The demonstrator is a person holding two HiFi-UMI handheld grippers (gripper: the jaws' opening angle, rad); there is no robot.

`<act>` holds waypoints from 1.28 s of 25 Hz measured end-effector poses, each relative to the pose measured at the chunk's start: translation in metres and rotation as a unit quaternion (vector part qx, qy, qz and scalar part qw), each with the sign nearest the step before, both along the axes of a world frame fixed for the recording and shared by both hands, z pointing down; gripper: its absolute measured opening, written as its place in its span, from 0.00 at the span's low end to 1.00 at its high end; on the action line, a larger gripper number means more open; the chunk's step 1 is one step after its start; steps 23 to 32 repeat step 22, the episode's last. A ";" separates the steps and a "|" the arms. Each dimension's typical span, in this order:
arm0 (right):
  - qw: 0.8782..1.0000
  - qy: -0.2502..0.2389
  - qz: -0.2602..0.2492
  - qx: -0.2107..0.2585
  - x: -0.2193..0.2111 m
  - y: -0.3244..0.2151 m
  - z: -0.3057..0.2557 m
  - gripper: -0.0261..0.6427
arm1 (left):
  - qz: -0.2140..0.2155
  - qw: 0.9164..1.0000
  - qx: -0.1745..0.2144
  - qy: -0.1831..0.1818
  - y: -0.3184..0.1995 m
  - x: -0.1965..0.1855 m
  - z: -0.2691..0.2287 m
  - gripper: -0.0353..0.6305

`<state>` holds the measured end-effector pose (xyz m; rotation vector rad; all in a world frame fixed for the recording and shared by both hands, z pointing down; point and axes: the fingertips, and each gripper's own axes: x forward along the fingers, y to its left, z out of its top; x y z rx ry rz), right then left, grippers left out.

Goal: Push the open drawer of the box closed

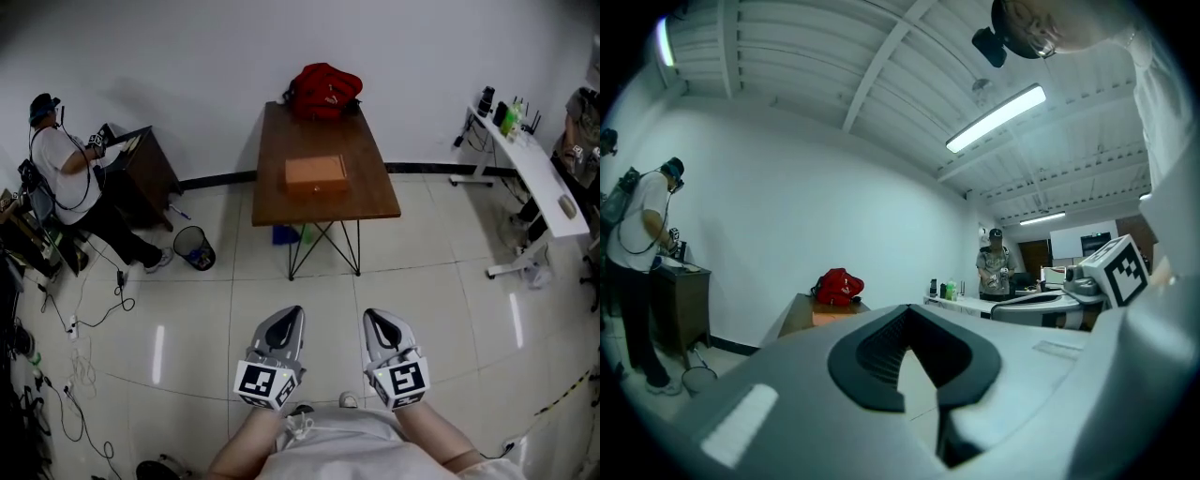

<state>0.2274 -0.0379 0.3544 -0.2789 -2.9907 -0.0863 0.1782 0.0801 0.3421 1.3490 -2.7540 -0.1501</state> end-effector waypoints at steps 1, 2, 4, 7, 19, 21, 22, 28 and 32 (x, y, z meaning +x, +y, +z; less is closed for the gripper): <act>1.000 0.000 -0.001 -0.001 0.000 -0.002 0.000 0.04 | 0.002 1.000 -0.001 0.001 -0.002 0.000 0.000 0.06; 1.000 -0.001 -0.002 -0.002 0.000 -0.003 0.000 0.04 | 0.005 1.000 -0.002 0.001 -0.003 -0.001 -0.001 0.06; 1.000 0.000 -0.003 -0.005 -0.001 -0.005 -0.002 0.04 | 0.007 1.000 -0.006 0.000 -0.003 -0.003 -0.002 0.06; 1.000 -0.002 -0.009 -0.003 -0.005 -0.004 -0.001 0.04 | 0.002 1.000 -0.005 -0.002 -0.001 -0.005 -0.003 0.06; 1.000 0.007 -0.013 -0.009 -0.021 0.004 0.000 0.04 | -0.003 1.000 -0.005 -0.011 0.009 -0.015 -0.008 0.06; 1.000 0.007 -0.013 -0.007 -0.021 0.005 0.001 0.04 | -0.002 1.000 -0.005 -0.009 0.009 -0.016 -0.007 0.06; 1.000 0.007 -0.013 -0.007 -0.021 0.005 0.001 0.04 | -0.001 1.000 -0.005 -0.008 0.009 -0.016 -0.007 0.06; 1.000 0.007 -0.013 -0.007 -0.021 0.005 0.001 0.04 | -0.001 1.000 -0.005 -0.008 0.009 -0.016 -0.007 0.06; 1.000 0.007 -0.013 -0.007 -0.021 0.005 0.001 0.04 | -0.001 1.000 -0.005 -0.008 0.009 -0.016 -0.007 0.06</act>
